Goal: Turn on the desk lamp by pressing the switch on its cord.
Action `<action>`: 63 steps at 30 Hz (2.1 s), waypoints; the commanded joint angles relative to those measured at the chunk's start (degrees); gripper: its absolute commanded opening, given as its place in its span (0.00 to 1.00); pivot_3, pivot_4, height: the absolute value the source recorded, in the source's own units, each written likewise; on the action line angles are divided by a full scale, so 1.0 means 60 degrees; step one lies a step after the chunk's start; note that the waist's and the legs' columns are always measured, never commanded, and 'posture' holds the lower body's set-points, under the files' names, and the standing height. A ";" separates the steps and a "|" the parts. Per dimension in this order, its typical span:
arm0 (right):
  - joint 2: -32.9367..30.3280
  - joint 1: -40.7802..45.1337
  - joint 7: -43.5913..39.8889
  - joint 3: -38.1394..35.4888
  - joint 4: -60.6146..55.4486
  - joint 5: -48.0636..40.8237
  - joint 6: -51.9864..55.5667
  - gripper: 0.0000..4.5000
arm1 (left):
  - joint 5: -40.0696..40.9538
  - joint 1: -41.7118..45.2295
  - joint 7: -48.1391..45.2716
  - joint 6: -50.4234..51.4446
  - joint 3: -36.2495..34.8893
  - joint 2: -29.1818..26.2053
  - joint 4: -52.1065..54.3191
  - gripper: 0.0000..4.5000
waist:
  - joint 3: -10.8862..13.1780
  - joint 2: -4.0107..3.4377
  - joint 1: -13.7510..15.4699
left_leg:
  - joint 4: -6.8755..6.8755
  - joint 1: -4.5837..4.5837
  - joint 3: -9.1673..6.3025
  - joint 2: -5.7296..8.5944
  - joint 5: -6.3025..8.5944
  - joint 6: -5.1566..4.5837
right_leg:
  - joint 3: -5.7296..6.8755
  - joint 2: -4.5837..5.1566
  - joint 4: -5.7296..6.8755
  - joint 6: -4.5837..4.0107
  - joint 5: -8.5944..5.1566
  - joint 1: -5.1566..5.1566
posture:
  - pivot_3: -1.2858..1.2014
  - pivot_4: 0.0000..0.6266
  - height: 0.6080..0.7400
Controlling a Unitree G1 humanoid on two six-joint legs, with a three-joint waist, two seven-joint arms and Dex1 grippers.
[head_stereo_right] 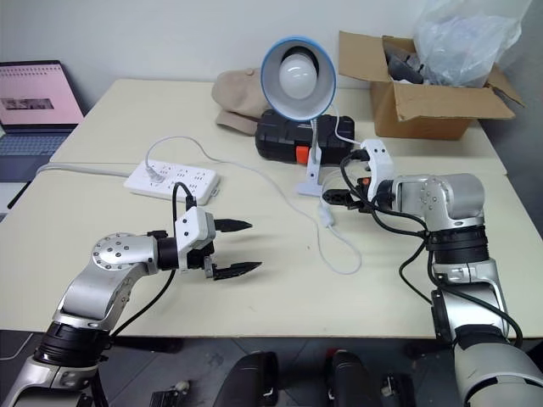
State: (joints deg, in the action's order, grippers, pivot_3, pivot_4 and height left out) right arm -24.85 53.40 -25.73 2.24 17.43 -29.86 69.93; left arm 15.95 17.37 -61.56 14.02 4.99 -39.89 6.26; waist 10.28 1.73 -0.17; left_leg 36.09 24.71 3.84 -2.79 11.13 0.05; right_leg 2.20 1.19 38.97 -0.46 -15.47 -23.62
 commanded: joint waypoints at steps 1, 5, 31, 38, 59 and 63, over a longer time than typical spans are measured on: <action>0.0505 0.0908 -0.0289 0.0466 0.1638 0.0799 -0.1084 1.00 | -0.0006 -0.0029 0.0178 -0.0052 -0.0044 0.0031 0.0542 1.00 | 0.0000 0.0000 -0.0013 | 0.0002 0.0003 0.0002 0.0000 0.0000 0.0000 | -0.0001 0.0000 0.0001 0.0000 0.0001 -0.0002 | 0.52 0.24 1.00; 0.0966 0.1521 -0.0679 0.0568 0.3224 0.1290 -0.1767 1.00 | -0.0004 -0.0149 0.0307 0.0003 -0.0047 0.0054 0.0712 1.00 | 0.0000 0.0000 -0.0021 | 0.0001 0.0002 -0.0001 -0.0003 0.0000 0.0000 | 0.0001 -0.0001 0.0003 0.0001 0.0002 -0.0003 | 0.52 0.24 1.00; 0.1795 0.2644 -0.1585 -0.0090 0.6587 0.2683 -0.3544 0.52 | -0.0046 -0.0651 0.0623 -0.0148 -0.0082 0.0109 0.0853 1.00 | 0.0001 -0.0002 -0.0055 | 0.0000 0.0002 0.0000 -0.0006 0.0000 0.0000 | 0.0002 -0.0001 0.0007 -0.0045 0.0028 -0.0005 | 0.52 0.24 1.00; 0.1809 0.2782 -0.1689 -0.0375 0.6741 0.2640 -0.3450 0.13 | 0.0015 -0.0559 0.0576 -0.0106 -0.0064 0.0154 0.0800 1.00 | 0.0001 -0.0002 -0.0056 | 0.0000 0.0002 0.0001 -0.0006 0.0000 0.0000 | 0.0002 -0.0001 0.0007 -0.0045 0.0028 -0.0005 | 0.52 0.24 1.00; 0.1194 -0.0544 -0.2586 -0.2384 -0.1399 -0.0460 -0.1902 0.09 | 0.2725 0.2668 0.0554 0.3632 -0.0512 0.1353 0.0014 1.00 | 0.0002 -0.0004 -0.0002 | 0.0001 0.0010 -0.0015 0.0000 -0.0001 0.0001 | 0.0015 -0.0001 0.0004 -0.0041 0.0027 0.0000 | 0.52 0.24 1.00; 0.1199 -0.1084 -0.2709 -0.2570 -0.2755 -0.1431 -0.1497 0.09 | 0.3495 0.3203 0.0497 0.4698 -0.0578 0.1788 -0.0246 1.00 | 0.0002 -0.0004 -0.0056 | 0.0006 0.0006 -0.0020 -0.0002 -0.0001 0.0002 | 0.0018 -0.0005 0.0010 0.0000 0.0005 0.0004 | 0.52 0.24 1.00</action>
State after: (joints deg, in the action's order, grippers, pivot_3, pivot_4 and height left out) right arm -17.38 46.97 -40.71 -11.59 6.40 -34.21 59.95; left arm 34.01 35.34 -58.23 39.52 2.44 -29.87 4.62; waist 10.29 1.70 -0.51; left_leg 36.13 24.74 3.71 -2.81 11.12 0.06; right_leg 2.31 1.16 39.04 -0.45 -15.44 -23.59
